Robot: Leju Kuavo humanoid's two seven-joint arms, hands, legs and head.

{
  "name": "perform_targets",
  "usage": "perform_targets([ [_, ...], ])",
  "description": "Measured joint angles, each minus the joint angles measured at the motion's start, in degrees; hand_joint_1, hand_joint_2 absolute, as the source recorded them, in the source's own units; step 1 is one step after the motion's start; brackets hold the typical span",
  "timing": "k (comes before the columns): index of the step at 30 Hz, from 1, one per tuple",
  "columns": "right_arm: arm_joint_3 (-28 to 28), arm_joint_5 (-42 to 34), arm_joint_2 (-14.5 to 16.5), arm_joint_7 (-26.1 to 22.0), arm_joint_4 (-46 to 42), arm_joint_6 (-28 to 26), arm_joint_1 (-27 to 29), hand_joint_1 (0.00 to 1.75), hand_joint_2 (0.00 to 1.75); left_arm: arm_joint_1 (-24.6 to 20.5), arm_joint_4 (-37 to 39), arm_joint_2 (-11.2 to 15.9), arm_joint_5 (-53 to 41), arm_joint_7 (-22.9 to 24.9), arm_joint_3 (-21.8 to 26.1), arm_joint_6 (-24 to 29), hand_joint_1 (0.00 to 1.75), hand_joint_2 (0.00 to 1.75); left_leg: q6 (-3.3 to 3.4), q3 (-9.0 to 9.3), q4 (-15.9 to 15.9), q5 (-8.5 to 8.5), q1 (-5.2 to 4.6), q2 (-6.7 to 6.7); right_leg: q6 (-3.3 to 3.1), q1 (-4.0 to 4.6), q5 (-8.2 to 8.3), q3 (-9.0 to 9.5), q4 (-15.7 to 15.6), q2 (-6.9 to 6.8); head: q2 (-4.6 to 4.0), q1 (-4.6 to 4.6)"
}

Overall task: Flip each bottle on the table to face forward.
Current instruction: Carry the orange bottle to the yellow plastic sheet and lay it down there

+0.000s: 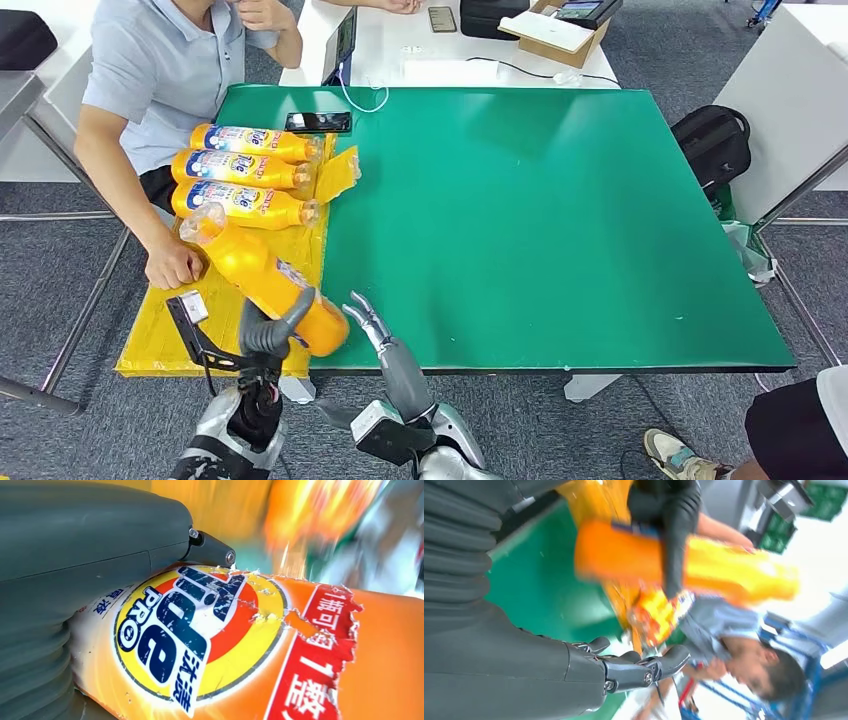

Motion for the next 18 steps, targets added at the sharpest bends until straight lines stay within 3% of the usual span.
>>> perform_targets([
  [2, 0.25, 0.20, -0.52, 0.00, -2.22, -2.06, 0.57, 0.00, 0.00, -1.51, 1.67, 0.17, -5.31, -1.41, 1.44, 6.16, 1.75, 1.75, 0.00, -0.02, 0.00, 0.00, 0.00, -0.01, 0.00, 0.00, 0.00, 0.01, 0.01, 0.00, 0.00, 0.01],
  [7, 0.68, 0.14, -1.67, 0.00, -6.10, -3.63, 1.56, 0.00, 0.00, -4.20, 4.39, 0.51, -9.55, -2.98, 3.77, 10.76, 1.75, 1.75, 0.00, -0.03, 0.00, 0.00, -0.02, -0.01, 0.00, -0.02, 0.00, 0.01, 0.01, 0.00, 0.00, 0.02],
  [9, 0.81, -0.43, -2.00, 0.00, -7.21, -3.24, 1.88, 0.00, 0.00, -5.22, 5.49, 0.64, -15.23, -4.95, 4.32, 15.94, 1.75, 1.75, 0.01, -0.04, 0.00, 0.00, -0.02, 0.00, 0.00, -0.03, 0.00, 0.01, 0.01, 0.00, 0.00, 0.02],
  [12, 0.90, -1.45, -2.54, 0.00, -8.45, -1.01, 2.22, 0.00, 0.00, -7.63, 8.14, 0.84, -39.43, -5.74, 6.98, 24.61, 1.75, 1.75, 0.02, -0.03, 0.00, 0.02, -0.02, -0.03, 0.00, -0.02, 0.00, 0.02, 0.01, -0.02, 0.00, 0.01],
  [15, 0.94, -1.80, -2.88, 0.00, -9.19, 0.53, 2.37, 0.00, 0.00, -9.29, 10.45, 0.79, -69.87, -3.78, 11.85, 26.28, 1.75, 1.75, 0.02, -0.02, 0.00, 0.02, -0.02, -0.01, 0.00, -0.02, 0.00, 0.02, 0.02, -0.02, 0.00, 0.01],
  [18, 0.97, -1.91, -2.94, 0.00, -9.50, 1.41, 2.41, 0.00, 0.00, -10.93, 13.65, 0.86, -84.66, 1.31, 13.94, 26.49, 1.75, 1.75, 0.02, -0.01, 0.00, 0.02, -0.02, 0.03, 0.00, -0.02, 0.00, 0.00, 0.02, -0.01, 0.00, 0.01],
])
